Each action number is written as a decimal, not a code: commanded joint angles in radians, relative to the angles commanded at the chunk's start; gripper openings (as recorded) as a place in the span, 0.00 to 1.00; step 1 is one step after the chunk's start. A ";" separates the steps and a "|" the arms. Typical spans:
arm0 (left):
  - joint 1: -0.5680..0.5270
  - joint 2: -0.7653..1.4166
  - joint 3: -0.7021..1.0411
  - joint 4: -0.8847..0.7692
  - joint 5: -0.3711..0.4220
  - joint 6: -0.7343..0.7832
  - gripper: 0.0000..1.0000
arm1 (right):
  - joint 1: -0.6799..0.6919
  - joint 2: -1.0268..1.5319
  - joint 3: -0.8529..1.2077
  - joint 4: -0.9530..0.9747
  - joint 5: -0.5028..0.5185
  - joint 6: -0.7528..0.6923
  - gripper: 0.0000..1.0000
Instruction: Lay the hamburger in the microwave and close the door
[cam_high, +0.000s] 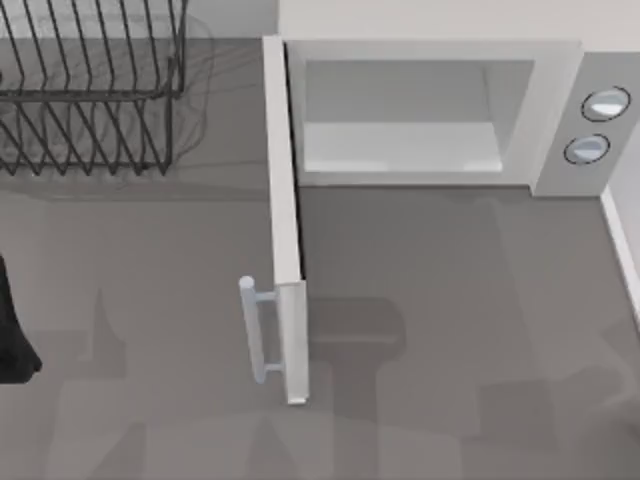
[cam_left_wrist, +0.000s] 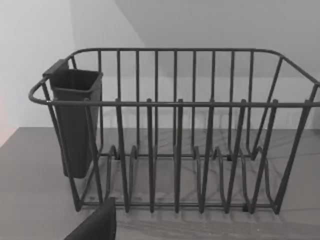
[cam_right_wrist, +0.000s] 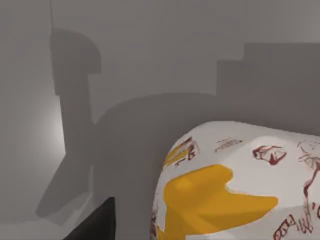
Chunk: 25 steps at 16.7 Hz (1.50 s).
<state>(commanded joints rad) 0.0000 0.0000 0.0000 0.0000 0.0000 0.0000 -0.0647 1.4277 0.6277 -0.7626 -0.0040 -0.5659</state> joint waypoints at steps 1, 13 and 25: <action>0.000 0.000 0.000 0.000 0.000 0.000 1.00 | 0.000 0.025 -0.025 0.053 0.000 0.001 1.00; 0.000 0.000 0.000 0.000 0.000 0.000 1.00 | 0.001 0.097 -0.092 0.183 0.000 0.002 0.70; 0.000 0.000 0.000 0.000 0.000 0.000 1.00 | 0.001 0.097 -0.092 0.183 0.000 0.002 0.00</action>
<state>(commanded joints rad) 0.0000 0.0000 0.0000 0.0000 0.0000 0.0000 -0.0637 1.5251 0.5361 -0.5800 -0.0042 -0.5639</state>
